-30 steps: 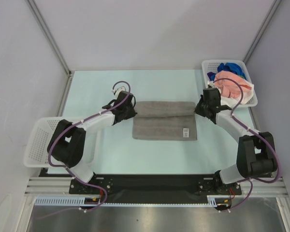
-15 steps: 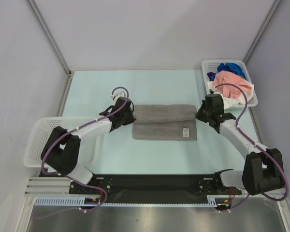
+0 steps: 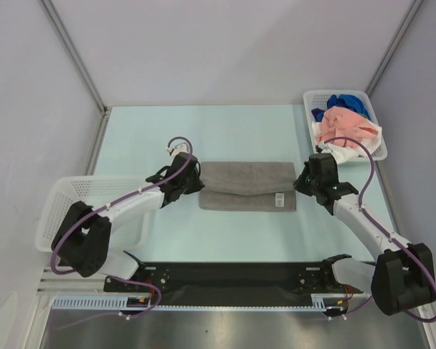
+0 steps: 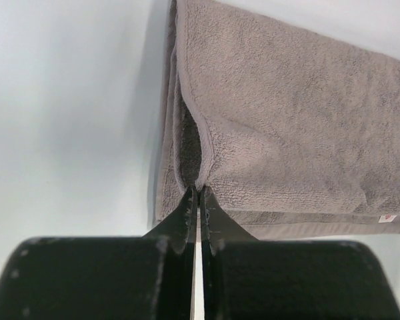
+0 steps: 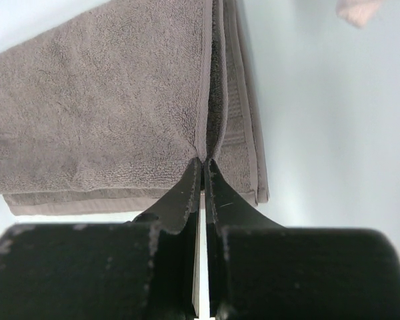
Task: Fold and stack the towels
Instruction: Fold the towel
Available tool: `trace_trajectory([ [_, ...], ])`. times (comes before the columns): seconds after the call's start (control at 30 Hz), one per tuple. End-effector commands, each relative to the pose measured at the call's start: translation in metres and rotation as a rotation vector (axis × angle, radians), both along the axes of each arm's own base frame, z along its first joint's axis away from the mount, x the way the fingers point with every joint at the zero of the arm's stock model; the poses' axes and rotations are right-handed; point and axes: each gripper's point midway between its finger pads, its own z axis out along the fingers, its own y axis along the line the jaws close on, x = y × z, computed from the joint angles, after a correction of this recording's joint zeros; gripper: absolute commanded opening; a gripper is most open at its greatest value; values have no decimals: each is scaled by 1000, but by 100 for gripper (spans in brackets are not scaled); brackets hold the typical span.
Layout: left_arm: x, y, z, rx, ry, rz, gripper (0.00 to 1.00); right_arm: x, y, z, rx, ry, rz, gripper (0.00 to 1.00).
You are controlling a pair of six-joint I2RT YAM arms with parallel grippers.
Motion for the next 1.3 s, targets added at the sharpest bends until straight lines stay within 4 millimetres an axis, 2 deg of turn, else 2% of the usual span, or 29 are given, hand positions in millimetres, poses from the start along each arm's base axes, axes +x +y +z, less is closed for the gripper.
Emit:
trace_trajectory([
  [0.0,-3,3,13,-15,-43,17,0,-6,-1,5,5,-19,-17,0],
  [0.47,-20,7,8,-17,-34,17,0,-22,-1,0,12,-12,-16,0],
  [0.73,-26,6,5,-18,-33,16,0,-33,-2,-7,7,-5,-16,0],
  [1.03,-32,8,5,-18,-33,17,0,-39,-4,-4,8,-12,-20,0],
  [1.27,-38,9,0,-19,-28,15,0,-46,-3,-11,9,0,-15,0],
])
